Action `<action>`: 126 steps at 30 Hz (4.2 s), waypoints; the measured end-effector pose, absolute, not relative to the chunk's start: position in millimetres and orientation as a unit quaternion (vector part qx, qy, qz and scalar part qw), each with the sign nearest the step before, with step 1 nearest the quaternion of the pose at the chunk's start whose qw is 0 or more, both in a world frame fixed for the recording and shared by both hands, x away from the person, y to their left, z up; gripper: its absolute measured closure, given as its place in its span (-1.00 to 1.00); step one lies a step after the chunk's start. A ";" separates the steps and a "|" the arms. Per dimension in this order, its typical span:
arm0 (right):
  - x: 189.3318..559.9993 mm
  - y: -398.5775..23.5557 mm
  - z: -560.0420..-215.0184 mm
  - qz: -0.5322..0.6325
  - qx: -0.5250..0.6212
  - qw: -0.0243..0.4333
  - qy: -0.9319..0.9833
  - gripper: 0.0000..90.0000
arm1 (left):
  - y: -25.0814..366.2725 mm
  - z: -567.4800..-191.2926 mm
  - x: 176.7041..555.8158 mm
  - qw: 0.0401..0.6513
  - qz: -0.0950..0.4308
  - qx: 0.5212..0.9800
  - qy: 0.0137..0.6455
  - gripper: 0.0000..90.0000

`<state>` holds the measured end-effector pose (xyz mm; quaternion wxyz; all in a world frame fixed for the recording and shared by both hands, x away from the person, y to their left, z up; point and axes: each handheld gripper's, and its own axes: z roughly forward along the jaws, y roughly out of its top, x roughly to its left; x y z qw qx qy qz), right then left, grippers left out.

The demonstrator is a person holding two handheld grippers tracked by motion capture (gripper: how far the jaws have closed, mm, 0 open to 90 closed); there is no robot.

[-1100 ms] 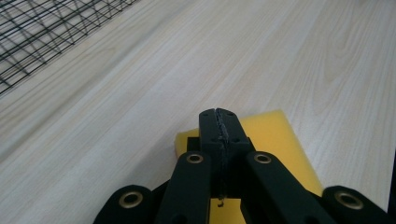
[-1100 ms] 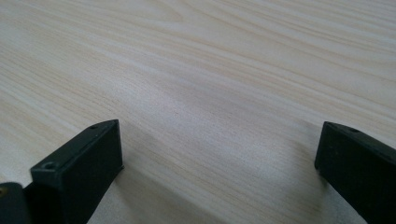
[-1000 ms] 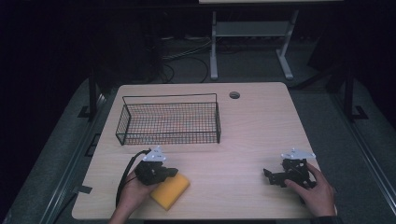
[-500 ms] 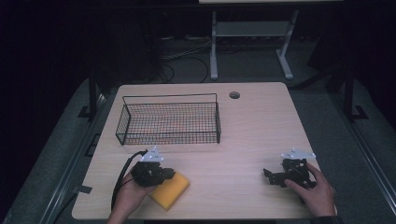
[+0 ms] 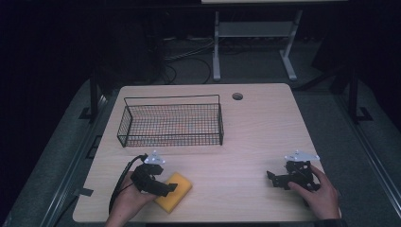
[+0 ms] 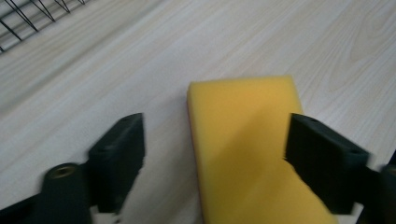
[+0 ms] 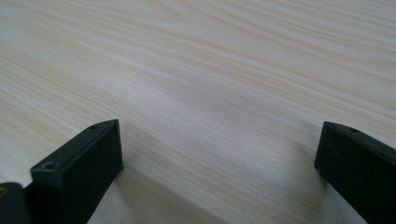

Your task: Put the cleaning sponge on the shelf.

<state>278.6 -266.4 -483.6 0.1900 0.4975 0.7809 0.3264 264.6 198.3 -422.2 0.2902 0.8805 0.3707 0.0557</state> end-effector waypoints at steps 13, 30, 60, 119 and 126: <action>278.6 -266.4 -483.5 0.326 0.498 0.190 0.781 -1.00 | 189.4 -425.2 257.1 0.256 0.047 0.892 0.370 -0.96; 278.9 -266.4 -483.6 0.327 0.497 0.190 0.781 -1.00 | 164.4 -443.2 253.7 0.222 0.046 0.909 0.349 -0.96; 278.9 -266.4 -483.6 0.327 0.497 0.190 0.781 -1.00 | 163.5 -449.0 253.2 0.194 0.073 0.917 0.342 -0.69; 278.9 -266.4 -483.6 0.327 0.497 0.190 0.781 -1.00 | 180.2 -405.4 274.1 0.250 0.062 0.915 0.309 -0.51; 278.9 -266.4 -483.6 0.327 0.497 0.190 0.781 -1.00 | 184.6 -390.8 281.9 0.260 0.068 0.913 0.306 -0.51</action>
